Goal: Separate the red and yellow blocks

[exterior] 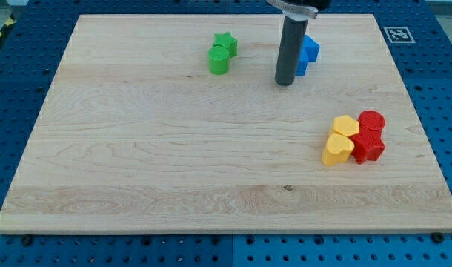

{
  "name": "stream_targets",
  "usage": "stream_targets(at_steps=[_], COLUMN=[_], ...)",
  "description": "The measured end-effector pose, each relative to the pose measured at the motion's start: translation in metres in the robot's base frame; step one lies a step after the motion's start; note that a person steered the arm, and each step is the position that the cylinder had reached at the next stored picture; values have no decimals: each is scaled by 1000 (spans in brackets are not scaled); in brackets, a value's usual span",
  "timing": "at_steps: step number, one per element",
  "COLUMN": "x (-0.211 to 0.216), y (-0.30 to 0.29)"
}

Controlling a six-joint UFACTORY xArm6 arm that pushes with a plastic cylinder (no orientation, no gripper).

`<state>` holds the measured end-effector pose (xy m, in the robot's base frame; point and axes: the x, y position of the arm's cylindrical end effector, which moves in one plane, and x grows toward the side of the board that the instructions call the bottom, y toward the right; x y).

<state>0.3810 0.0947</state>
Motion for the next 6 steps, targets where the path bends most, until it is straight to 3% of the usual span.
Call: stream_targets(at_steps=[1,2,3,5,6], x=[15,22,52,135,145], y=[20,82,97,98,85])
